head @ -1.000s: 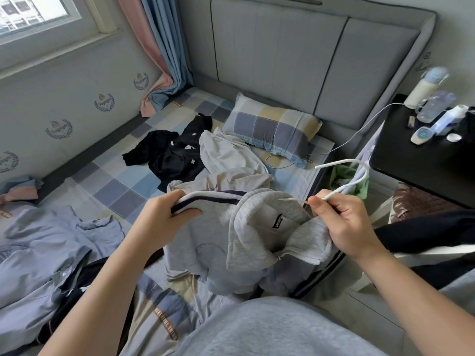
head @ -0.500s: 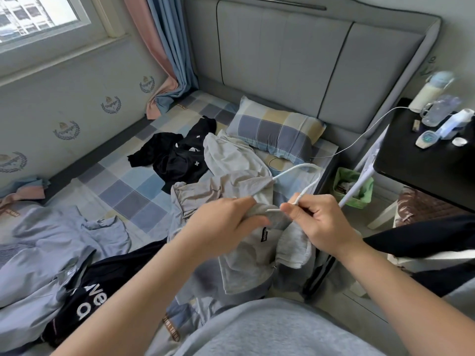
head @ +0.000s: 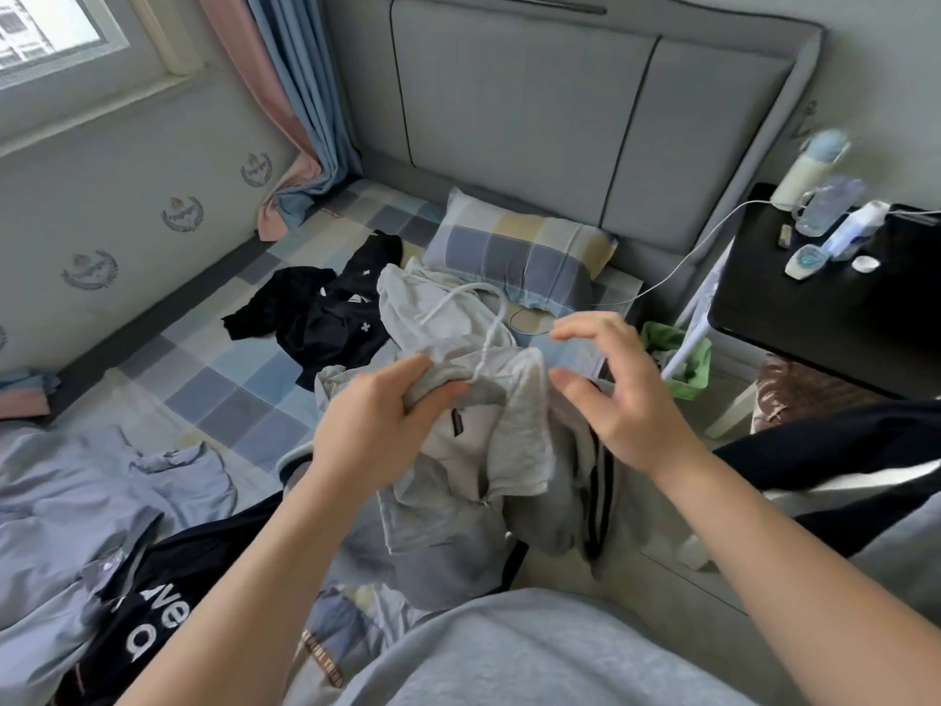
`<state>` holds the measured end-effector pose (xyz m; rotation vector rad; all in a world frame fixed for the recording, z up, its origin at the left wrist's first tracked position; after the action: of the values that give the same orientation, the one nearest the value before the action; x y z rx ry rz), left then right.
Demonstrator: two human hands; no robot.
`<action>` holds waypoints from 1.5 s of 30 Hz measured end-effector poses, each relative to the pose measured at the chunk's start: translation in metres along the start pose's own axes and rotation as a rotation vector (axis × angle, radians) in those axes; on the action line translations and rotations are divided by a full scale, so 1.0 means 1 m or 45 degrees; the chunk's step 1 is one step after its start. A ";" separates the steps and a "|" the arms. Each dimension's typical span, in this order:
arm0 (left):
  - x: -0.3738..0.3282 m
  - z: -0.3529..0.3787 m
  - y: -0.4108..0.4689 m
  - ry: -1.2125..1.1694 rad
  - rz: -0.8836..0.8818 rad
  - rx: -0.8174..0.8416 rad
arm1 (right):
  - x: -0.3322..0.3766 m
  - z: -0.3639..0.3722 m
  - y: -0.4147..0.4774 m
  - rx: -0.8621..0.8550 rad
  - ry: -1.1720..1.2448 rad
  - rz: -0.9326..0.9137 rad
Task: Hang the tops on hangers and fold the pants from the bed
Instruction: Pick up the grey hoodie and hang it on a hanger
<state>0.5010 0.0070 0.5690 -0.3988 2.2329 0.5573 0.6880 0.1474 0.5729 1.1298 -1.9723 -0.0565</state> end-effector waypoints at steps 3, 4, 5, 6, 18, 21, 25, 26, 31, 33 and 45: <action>0.012 -0.016 -0.004 -0.056 -0.091 -0.153 | -0.037 -0.009 -0.021 -0.094 -0.113 0.242; 0.013 -0.019 -0.005 -0.086 -0.103 -0.179 | -0.052 -0.005 -0.028 -0.045 -0.142 0.357; 0.013 -0.022 -0.005 -0.109 -0.100 -0.194 | -0.066 0.001 -0.035 0.024 -0.163 0.459; 0.012 -0.023 -0.005 -0.123 -0.092 -0.200 | -0.076 0.005 -0.039 0.087 -0.177 0.530; 0.017 -0.035 -0.003 -0.377 -0.072 -0.233 | -0.124 0.012 -0.027 0.278 -0.063 0.768; 0.018 -0.043 0.000 -0.356 -0.051 -0.235 | -0.139 0.011 -0.026 0.293 -0.186 0.772; 0.028 -0.057 0.002 -0.238 -0.059 -0.137 | -0.140 -0.036 -0.008 -0.166 -0.116 0.732; 0.030 -0.058 0.002 -0.225 -0.080 -0.098 | -0.136 -0.049 -0.002 -0.246 -0.090 0.715; 0.016 -0.057 0.004 -0.418 0.006 -0.116 | -0.123 -0.076 0.036 -0.312 -0.070 0.672; 0.006 -0.055 0.005 -0.523 0.061 -0.174 | -0.112 -0.066 0.046 -0.162 -0.125 0.620; 0.014 -0.054 0.002 -0.557 -0.010 -0.347 | -0.062 -0.032 0.008 0.218 0.164 0.400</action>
<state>0.4573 -0.0200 0.5915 -0.3801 1.7411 0.8600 0.7188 0.2085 0.5573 0.8919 -2.0433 0.3476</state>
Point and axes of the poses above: each hand's wrist, its own y-axis towards the middle knuckle, its own z-axis out of the palm, x = y × z, the point moved 7 cm from there along y, towards the middle knuckle, and after that the axes turned 11 degrees about -y, right-handed, at the moved point
